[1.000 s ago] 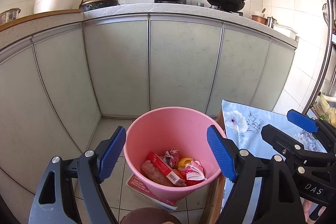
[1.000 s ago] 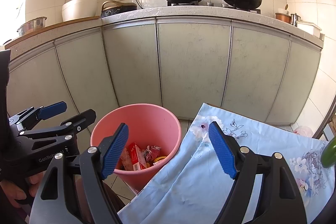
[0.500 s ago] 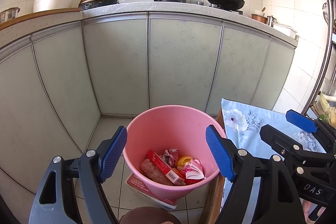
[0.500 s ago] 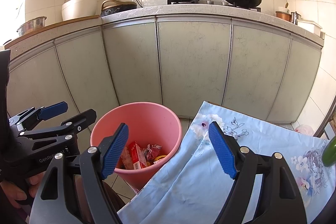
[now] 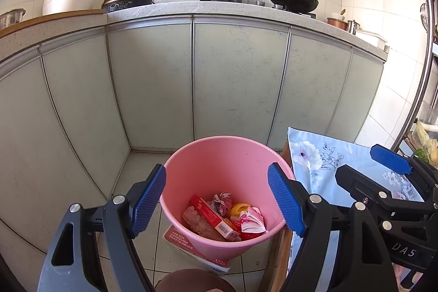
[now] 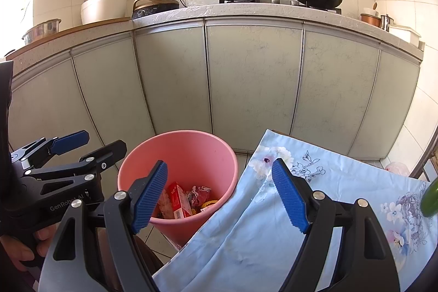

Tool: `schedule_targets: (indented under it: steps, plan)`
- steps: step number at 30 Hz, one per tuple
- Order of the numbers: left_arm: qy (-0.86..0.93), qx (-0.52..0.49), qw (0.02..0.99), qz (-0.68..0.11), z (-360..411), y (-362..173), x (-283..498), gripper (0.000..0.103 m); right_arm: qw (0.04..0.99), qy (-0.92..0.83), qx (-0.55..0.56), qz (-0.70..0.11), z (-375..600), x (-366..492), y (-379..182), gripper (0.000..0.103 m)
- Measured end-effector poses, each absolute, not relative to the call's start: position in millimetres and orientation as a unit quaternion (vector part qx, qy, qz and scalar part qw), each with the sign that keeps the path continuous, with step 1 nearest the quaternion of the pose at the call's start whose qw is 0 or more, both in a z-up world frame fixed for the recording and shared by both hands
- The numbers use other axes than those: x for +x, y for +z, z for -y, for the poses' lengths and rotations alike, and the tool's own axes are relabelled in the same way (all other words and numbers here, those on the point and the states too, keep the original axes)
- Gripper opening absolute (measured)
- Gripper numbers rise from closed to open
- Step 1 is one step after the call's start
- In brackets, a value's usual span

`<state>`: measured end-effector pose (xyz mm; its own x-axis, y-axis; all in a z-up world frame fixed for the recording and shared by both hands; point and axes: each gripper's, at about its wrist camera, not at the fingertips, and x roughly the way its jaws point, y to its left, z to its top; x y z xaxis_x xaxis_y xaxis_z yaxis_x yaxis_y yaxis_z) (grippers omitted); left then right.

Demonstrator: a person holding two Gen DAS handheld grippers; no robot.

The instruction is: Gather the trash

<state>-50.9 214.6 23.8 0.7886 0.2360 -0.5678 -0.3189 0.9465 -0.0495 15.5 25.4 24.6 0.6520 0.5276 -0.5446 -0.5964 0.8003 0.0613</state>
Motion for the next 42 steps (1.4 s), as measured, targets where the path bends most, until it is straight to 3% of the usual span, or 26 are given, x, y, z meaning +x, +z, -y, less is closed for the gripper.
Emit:
schedule_targets:
  steps: [42]
  plan:
    - [0.146,-0.069,0.938,-0.306,-216.0,7.7,-42.2,0.072,0.903,0.310,-0.066,-0.291,-26.9,20.2,11.7,0.079]
